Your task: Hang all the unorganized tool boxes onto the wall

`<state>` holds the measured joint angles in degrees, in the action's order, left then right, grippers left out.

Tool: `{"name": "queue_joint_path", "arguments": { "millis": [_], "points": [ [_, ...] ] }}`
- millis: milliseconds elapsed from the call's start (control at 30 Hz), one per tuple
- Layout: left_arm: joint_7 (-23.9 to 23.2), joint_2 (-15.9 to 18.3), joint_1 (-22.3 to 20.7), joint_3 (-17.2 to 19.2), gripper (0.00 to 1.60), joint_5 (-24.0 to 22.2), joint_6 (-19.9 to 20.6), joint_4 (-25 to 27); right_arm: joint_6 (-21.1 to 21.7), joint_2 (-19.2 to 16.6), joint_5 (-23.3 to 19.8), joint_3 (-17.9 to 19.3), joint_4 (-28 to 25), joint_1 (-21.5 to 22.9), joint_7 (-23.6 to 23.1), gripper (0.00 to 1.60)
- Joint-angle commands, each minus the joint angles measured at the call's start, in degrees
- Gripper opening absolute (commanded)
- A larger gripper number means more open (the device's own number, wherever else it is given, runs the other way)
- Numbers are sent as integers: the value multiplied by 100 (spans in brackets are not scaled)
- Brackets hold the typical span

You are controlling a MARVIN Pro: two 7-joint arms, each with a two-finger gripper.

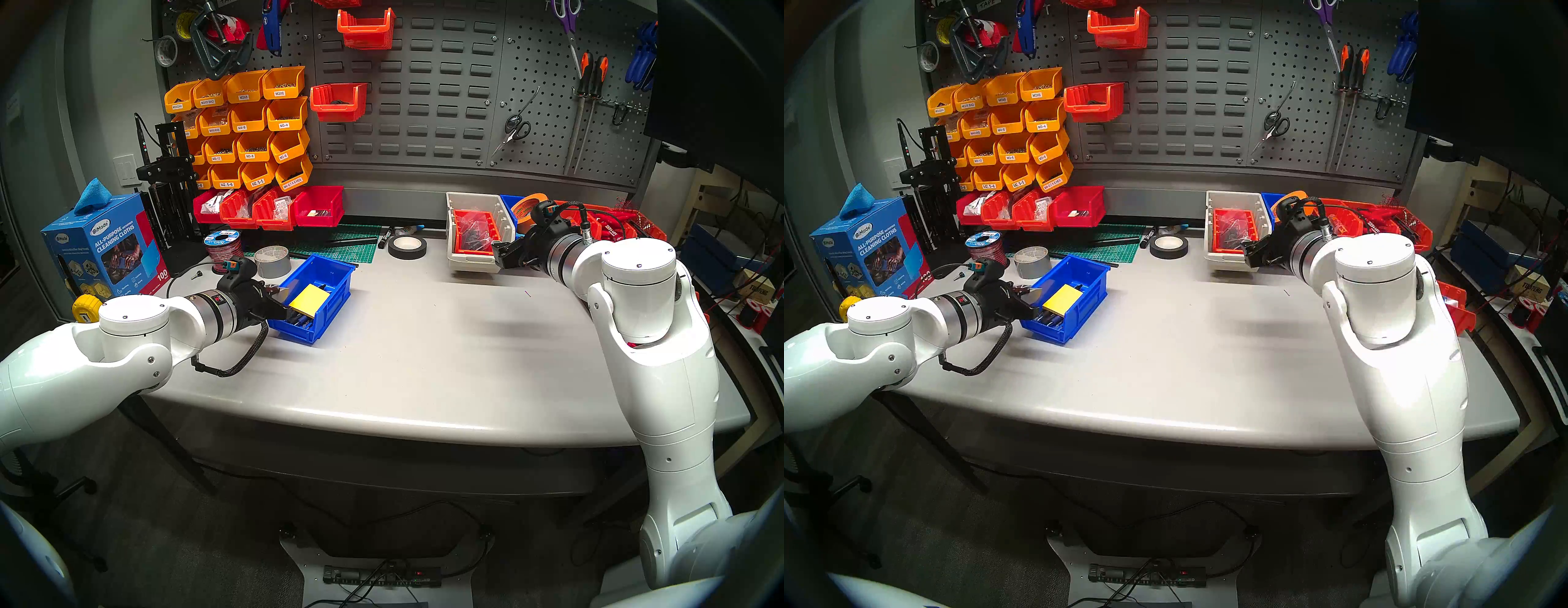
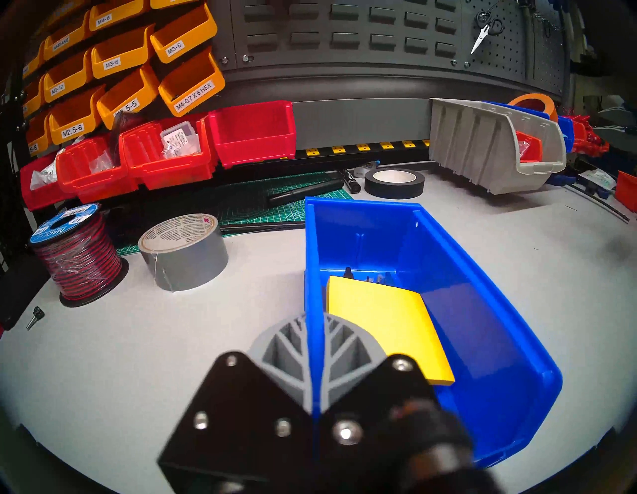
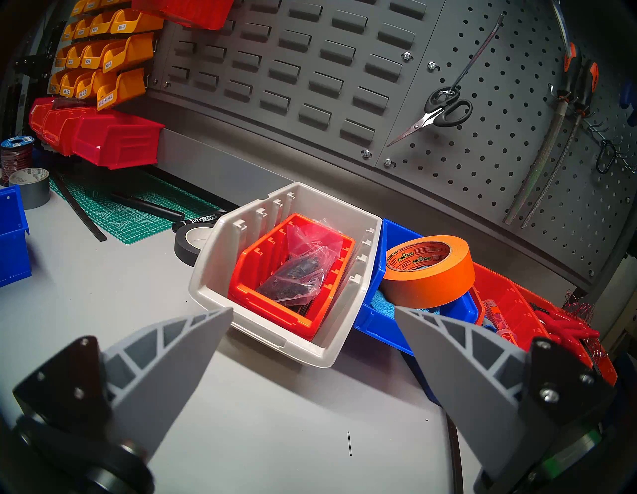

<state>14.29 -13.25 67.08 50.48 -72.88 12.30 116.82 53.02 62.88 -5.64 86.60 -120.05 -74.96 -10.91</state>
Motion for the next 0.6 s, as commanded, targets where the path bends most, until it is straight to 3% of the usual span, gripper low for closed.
{"name": "queue_joint_path", "arguments": {
  "millis": [0,567],
  "points": [
    [-180,-340,-414,188,0,207,109,-104,-17,12,-12,11,-55,70,-6,160],
    [-579,-733,-610,300,0,294,20,-306,-17,12,-12,11,-55,71,-7,160]
  ]
}}
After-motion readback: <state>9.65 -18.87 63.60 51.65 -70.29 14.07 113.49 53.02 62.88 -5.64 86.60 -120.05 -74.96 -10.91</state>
